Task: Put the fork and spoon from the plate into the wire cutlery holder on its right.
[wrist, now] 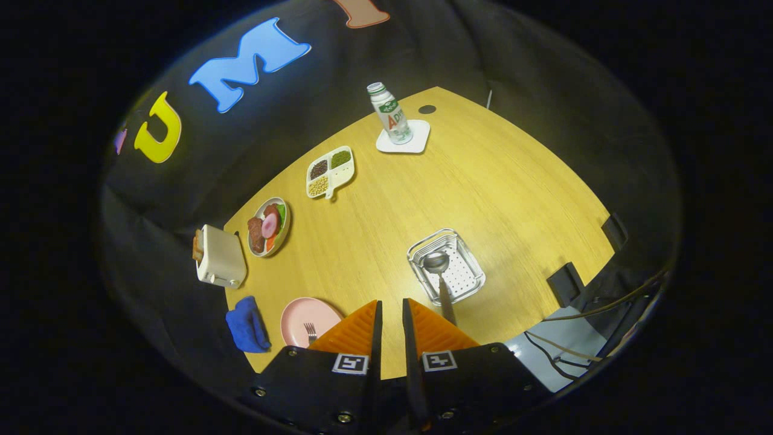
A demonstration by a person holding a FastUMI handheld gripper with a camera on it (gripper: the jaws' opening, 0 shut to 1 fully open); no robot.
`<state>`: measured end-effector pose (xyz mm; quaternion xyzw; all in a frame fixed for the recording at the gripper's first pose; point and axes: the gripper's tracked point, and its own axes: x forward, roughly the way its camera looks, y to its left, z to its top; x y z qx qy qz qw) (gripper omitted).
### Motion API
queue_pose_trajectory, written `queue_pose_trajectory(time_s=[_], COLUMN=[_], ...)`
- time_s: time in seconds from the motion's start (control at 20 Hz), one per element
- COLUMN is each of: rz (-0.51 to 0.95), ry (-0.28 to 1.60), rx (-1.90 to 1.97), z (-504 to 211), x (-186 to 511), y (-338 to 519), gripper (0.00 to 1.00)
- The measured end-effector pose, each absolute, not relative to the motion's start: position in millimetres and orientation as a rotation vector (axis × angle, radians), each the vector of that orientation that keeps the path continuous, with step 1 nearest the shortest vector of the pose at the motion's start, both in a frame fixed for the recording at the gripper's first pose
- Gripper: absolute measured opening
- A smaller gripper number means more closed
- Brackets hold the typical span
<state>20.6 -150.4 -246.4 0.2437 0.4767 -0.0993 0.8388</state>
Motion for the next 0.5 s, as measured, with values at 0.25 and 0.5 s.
queue_pose_trajectory(time_s=[0.25, 0.5], rz=[-0.112, -0.021], ry=[1.047, 1.106], rx=[0.511, 0.506], z=[-253.6, -269.4], x=[20.8, 14.2], y=[-88.2, -25.9], gripper=[0.18, 0.18])
